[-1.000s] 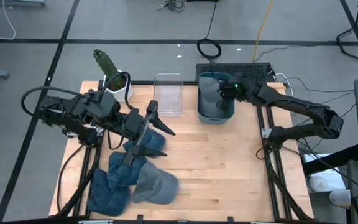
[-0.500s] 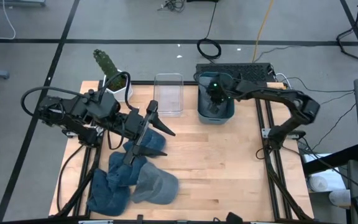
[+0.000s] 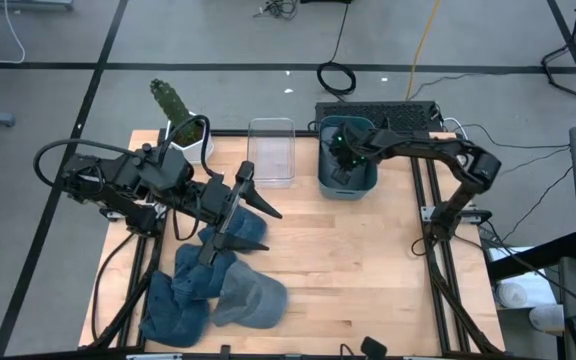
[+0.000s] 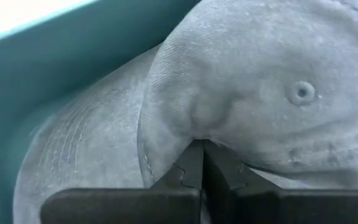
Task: Pick & Place hat
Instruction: Put the top gray cap into the blue bin, then put the gray cap into the blue bin
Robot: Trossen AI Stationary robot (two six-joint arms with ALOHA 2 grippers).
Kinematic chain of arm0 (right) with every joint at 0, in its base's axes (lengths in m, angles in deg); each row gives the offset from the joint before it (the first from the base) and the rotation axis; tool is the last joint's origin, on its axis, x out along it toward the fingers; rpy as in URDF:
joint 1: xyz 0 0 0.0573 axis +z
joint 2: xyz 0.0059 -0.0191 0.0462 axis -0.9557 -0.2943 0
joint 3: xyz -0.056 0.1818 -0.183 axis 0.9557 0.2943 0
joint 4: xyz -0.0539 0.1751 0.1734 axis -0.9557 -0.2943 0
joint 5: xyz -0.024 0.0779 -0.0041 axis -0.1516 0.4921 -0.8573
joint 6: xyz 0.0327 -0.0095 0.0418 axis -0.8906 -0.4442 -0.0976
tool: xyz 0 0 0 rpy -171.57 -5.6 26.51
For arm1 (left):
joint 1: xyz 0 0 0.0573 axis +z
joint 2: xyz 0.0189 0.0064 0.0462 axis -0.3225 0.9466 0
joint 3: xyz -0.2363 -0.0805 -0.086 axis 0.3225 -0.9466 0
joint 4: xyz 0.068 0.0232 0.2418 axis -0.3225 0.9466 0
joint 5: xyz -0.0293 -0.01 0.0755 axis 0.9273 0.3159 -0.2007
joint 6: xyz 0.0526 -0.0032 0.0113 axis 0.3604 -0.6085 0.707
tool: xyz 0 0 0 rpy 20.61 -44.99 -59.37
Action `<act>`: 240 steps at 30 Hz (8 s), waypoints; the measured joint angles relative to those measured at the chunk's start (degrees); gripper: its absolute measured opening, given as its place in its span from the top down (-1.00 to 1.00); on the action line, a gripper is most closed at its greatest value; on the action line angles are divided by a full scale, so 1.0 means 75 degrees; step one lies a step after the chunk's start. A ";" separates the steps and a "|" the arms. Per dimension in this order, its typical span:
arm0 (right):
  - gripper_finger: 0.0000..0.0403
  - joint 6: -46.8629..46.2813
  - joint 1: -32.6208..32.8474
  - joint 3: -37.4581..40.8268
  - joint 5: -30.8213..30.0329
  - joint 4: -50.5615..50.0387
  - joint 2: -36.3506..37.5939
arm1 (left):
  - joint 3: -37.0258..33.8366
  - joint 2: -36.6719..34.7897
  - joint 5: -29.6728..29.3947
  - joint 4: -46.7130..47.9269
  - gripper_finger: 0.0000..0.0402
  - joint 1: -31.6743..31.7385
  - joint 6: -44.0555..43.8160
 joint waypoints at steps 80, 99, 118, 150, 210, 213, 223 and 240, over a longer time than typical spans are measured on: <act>1.00 0.0025 0.4831 0.3946 0.2025 0.6985 0.6429 | -0.0320 -0.0015 0.0228 0.2432 -0.36 -0.0184 0.0613; 1.00 -0.0026 0.4878 0.3943 0.2005 0.6872 0.6430 | -0.4871 -0.1920 -0.1598 0.1673 -0.36 -0.1359 -0.1135; 1.00 -0.0072 0.4878 0.4048 0.1999 0.6948 0.6430 | -0.4112 0.1000 -0.0182 0.3050 -0.36 -0.2987 -0.5893; 1.00 -0.0181 0.4878 0.4051 0.1999 0.7076 0.6427 | -0.4217 0.1763 -0.1373 0.2872 -0.36 -0.3259 -0.6779; 1.00 -0.0184 0.4876 0.4051 0.1999 0.7073 0.6427 | -0.6368 0.1760 -0.1125 0.1034 -0.36 -0.3532 -0.7927; 1.00 -0.0184 0.4876 0.4051 0.1999 0.7076 0.6427 | -0.6368 0.1760 -0.1125 0.1034 -0.36 -0.3532 -0.7930; 1.00 -0.0184 0.4876 0.4051 0.1999 0.7073 0.6427 | -0.6368 0.1760 -0.1285 0.1034 -0.36 -0.3532 -0.7809; 1.00 -0.0185 0.4876 0.4052 0.1999 0.7069 0.6427 | -0.6368 0.1757 -0.1317 0.0536 -0.36 -0.3171 -0.6035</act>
